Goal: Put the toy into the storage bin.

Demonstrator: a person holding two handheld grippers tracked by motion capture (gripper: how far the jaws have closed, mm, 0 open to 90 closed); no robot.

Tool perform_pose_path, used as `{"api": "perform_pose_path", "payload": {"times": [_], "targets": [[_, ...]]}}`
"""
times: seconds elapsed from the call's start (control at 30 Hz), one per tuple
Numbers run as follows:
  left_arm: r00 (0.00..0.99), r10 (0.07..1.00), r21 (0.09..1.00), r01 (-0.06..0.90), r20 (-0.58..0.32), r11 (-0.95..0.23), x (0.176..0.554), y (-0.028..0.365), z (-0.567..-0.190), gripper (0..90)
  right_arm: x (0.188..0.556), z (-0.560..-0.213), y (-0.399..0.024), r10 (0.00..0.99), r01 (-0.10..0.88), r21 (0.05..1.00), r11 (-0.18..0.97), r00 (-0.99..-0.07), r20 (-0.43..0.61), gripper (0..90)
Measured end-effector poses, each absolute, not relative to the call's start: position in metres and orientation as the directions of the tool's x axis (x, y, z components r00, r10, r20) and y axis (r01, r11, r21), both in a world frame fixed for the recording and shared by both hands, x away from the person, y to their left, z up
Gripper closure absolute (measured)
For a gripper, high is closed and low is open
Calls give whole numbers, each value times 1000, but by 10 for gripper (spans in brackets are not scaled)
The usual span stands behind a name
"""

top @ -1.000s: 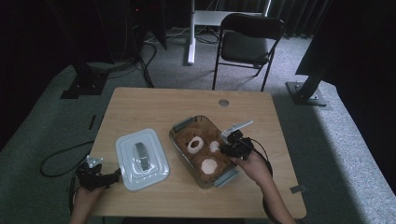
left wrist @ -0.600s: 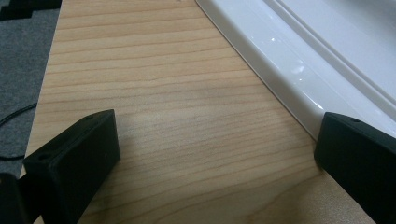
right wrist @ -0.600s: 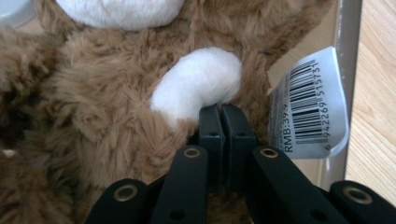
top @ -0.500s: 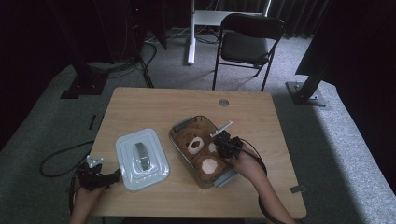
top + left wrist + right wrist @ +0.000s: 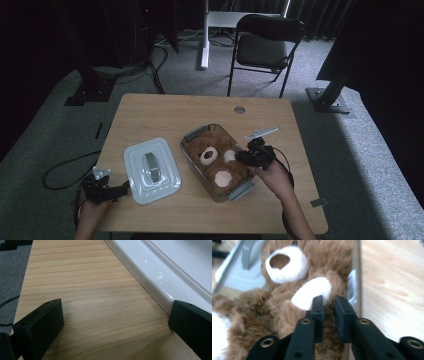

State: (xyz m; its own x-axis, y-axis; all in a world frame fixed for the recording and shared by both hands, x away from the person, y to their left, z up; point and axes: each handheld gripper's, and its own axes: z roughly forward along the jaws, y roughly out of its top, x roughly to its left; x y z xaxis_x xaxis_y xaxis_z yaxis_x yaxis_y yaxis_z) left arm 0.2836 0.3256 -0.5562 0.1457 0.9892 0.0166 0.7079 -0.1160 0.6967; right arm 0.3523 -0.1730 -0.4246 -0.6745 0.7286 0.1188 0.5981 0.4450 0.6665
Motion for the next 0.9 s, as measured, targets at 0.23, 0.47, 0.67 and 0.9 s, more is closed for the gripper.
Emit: {"api": "perform_pose_path", "payload": {"times": [0.23,0.47,0.67,0.9], "targets": [[144,989,698,707,15,-114,284,325,-556,7,335,-403,-188,710,566,744,355,-681,179,618],[144,989,697,708,15,-114,284,325,-556,7,304,-382,-187,673,499,801,331,-720,170,560],[145,989,698,707,15,-114,284,325,-556,7,279,-379,-180,630,449,821,353,-763,146,608],[145,989,697,708,16,-116,284,326,-556,7,268,-395,-162,547,424,775,469,-828,122,742]]}}
